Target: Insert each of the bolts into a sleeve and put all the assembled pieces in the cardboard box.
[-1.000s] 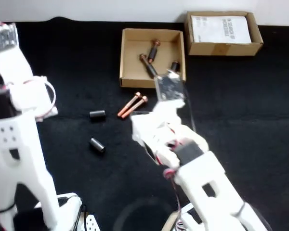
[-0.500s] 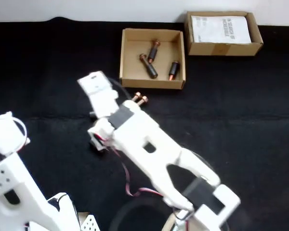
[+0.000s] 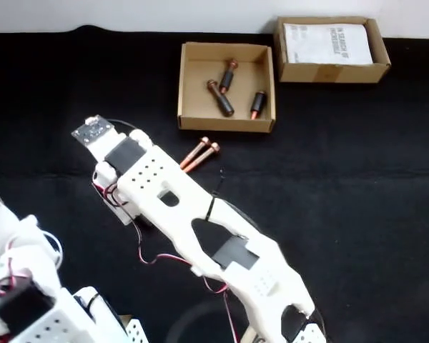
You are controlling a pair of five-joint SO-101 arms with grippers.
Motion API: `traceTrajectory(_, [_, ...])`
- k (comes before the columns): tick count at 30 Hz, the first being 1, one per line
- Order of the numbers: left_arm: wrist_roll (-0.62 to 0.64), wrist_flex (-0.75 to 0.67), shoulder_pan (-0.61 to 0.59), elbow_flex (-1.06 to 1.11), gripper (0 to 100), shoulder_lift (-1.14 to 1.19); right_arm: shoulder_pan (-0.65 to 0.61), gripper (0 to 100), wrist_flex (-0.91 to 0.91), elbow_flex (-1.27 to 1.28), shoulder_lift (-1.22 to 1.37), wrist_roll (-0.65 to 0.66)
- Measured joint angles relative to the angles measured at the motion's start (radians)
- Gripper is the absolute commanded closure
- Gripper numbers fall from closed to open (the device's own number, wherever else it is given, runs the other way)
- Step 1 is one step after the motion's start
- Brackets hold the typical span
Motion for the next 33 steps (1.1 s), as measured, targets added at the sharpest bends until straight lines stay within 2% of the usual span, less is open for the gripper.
traceTrajectory(12, [-0.075,-0.040,0.000,0.342,99,-0.333,0.000,85.1,0.003,-0.035,0.115,0.038])
traceTrajectory(33, [-0.080,-0.152,0.000,0.471,99,-0.341,-0.021,85.0,-0.117,-0.035,0.210,0.092])
